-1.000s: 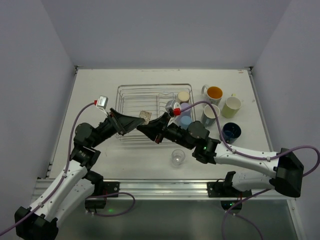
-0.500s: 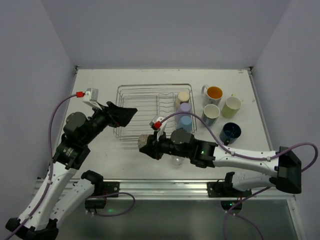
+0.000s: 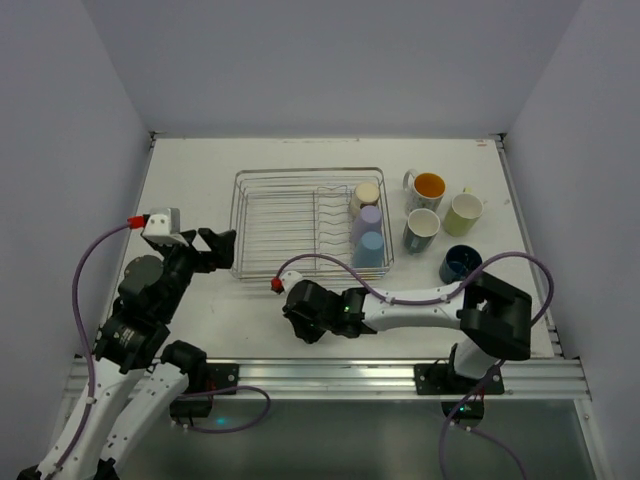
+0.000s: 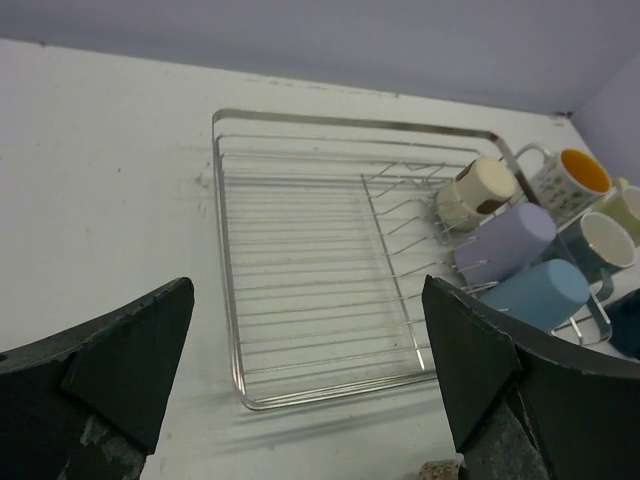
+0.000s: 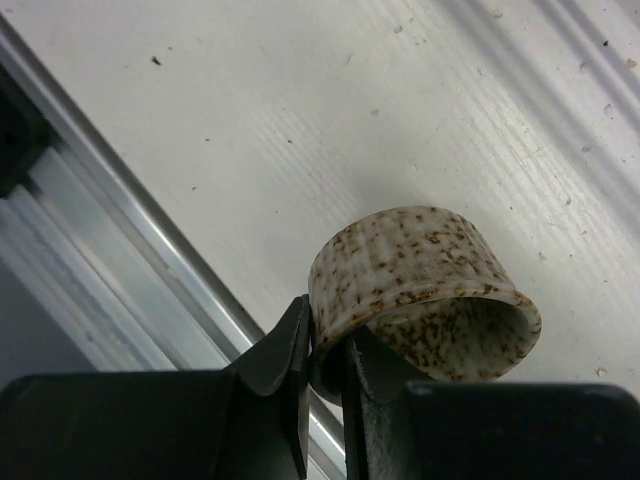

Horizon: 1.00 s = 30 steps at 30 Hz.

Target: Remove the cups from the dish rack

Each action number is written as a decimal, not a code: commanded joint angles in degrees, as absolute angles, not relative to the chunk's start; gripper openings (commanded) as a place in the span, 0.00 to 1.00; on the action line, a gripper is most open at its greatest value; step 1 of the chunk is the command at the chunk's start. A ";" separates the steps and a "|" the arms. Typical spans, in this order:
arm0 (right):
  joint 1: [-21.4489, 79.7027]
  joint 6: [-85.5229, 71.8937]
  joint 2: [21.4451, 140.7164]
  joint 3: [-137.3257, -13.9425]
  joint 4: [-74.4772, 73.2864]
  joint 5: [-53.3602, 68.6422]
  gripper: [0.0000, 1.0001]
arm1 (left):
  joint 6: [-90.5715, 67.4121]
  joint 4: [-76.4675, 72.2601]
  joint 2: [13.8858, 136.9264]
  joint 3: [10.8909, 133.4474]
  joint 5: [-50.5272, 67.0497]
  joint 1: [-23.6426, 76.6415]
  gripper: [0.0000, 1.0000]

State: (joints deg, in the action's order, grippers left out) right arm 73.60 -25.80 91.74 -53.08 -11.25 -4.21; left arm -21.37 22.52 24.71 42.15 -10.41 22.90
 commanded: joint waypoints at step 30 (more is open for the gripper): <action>50.29 -29.71 63.63 -54.85 -22.41 -16.96 0.68 | -17.31 21.27 22.59 38.32 -7.56 22.68 1.00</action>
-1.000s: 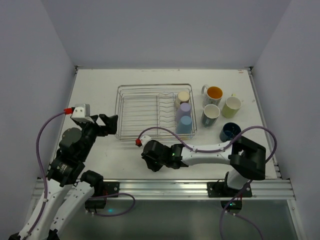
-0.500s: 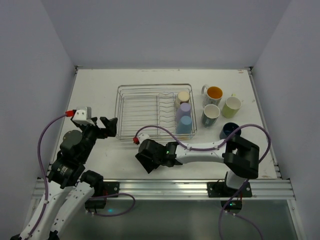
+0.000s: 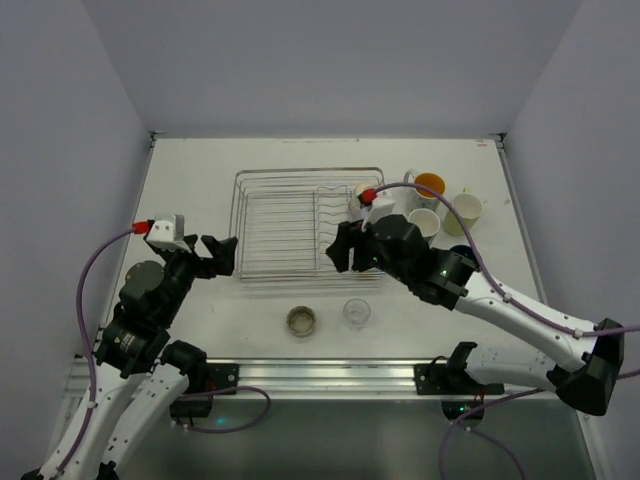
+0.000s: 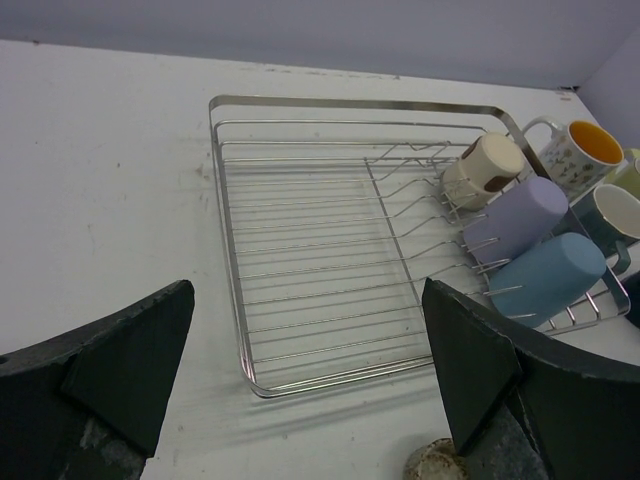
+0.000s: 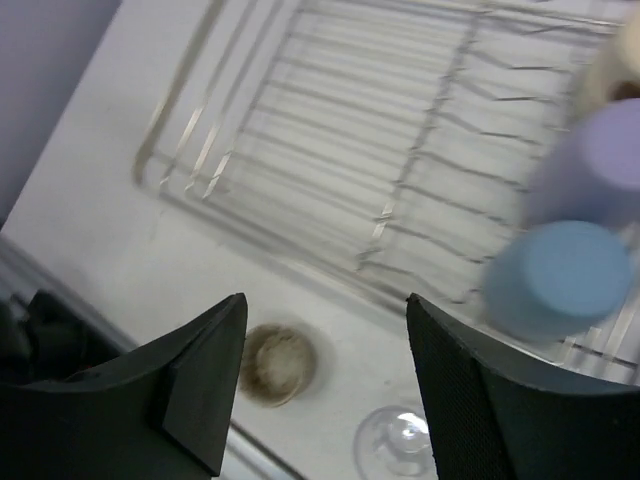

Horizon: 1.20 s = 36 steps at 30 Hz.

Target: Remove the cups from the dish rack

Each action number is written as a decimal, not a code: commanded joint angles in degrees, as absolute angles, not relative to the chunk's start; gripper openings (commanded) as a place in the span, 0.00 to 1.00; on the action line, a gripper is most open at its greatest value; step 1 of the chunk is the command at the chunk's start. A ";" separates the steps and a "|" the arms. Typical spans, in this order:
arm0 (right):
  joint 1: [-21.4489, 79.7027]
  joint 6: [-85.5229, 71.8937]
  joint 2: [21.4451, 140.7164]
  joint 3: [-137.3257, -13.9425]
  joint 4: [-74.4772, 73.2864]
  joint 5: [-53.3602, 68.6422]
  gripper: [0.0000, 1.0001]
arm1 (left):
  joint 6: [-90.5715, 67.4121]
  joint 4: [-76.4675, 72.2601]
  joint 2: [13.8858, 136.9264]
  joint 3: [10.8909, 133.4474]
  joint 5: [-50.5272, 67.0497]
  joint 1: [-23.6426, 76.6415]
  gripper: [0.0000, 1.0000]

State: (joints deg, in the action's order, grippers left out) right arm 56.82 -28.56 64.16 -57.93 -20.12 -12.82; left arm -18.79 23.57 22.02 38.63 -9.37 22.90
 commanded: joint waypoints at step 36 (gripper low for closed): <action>37.53 -27.33 65.58 -57.75 -22.59 -15.30 0.35 | -19.67 19.16 25.93 38.41 5.25 22.59 1.00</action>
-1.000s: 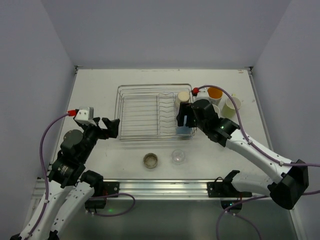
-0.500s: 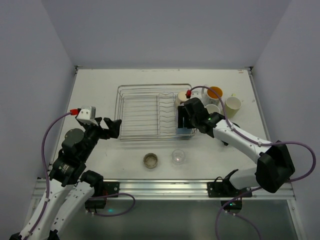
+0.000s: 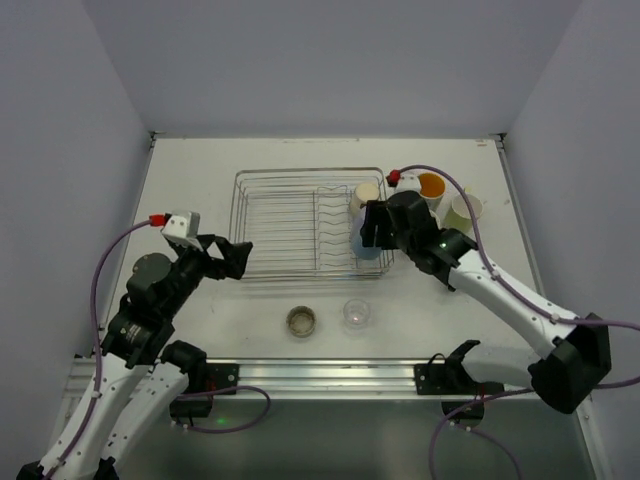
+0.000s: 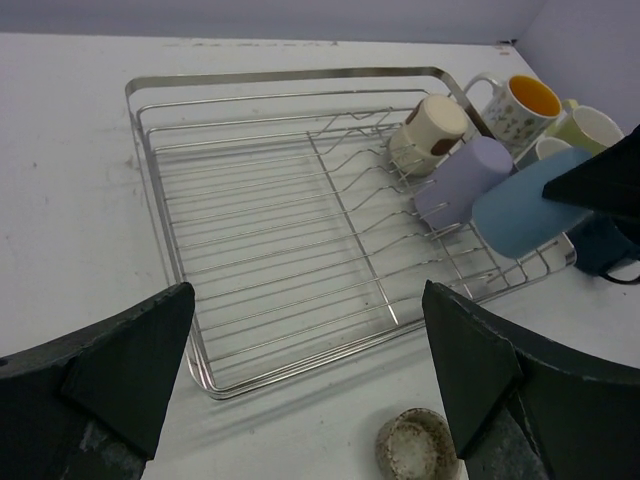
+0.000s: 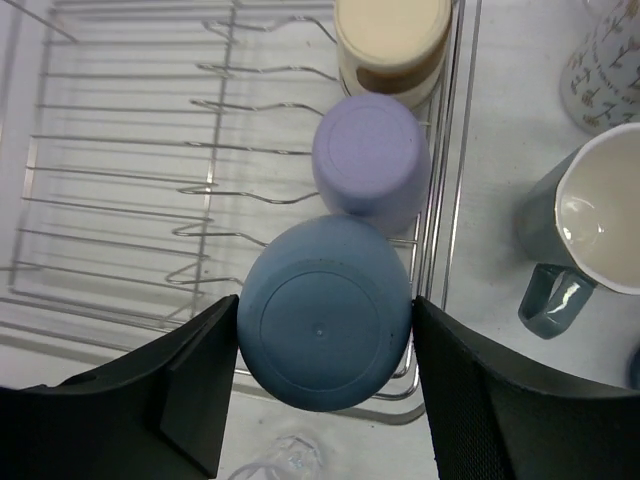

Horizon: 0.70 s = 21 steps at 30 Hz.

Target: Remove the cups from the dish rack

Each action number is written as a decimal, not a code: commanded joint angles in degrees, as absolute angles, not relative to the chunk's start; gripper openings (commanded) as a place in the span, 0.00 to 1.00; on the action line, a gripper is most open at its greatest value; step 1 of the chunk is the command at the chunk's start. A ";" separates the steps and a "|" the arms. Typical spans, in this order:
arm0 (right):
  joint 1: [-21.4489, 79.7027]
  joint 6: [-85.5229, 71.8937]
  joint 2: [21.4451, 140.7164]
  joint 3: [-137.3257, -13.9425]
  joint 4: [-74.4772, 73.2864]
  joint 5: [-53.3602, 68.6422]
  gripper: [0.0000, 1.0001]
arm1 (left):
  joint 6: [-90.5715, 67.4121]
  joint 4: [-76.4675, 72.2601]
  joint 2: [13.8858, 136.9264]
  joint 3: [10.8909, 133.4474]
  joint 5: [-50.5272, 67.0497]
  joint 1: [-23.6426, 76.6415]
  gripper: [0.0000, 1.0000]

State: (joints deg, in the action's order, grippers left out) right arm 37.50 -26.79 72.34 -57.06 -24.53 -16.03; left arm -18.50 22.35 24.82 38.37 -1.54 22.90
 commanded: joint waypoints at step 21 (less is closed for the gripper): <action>39.72 -49.74 54.66 -42.54 24.24 22.75 0.33 | -56.95 -20.47 34.37 25.93 45.00 22.68 0.81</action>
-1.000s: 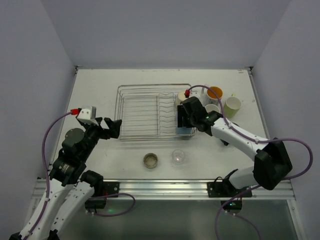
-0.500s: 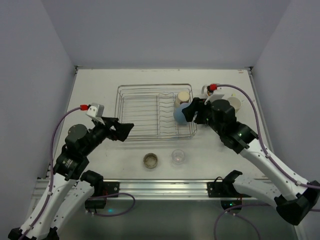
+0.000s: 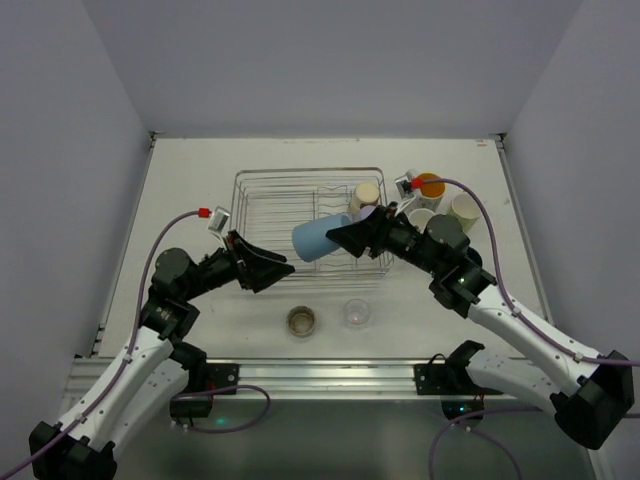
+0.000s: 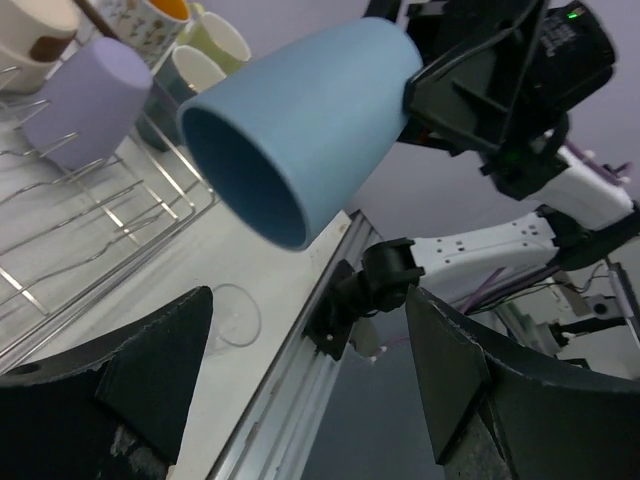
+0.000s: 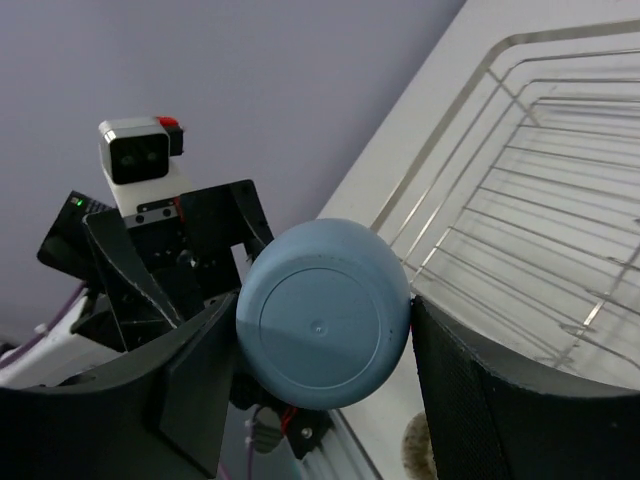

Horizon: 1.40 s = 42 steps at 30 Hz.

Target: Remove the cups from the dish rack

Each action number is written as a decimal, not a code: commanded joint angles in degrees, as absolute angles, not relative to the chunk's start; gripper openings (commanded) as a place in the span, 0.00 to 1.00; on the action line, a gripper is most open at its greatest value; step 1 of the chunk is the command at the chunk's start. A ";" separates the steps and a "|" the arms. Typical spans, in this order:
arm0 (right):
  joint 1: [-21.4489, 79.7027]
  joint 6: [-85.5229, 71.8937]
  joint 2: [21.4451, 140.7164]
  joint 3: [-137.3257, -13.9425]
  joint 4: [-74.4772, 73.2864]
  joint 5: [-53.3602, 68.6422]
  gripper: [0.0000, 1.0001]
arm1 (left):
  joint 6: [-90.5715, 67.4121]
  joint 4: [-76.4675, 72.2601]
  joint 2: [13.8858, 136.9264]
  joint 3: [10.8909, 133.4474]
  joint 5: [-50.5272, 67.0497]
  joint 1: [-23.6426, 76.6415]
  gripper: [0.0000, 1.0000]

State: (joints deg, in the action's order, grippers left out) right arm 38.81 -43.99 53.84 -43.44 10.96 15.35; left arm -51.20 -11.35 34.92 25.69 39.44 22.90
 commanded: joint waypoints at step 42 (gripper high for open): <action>46.23 -35.77 45.70 -36.21 -6.15 5.01 0.99 | -25.23 27.58 76.27 74.08 -4.46 0.01 0.00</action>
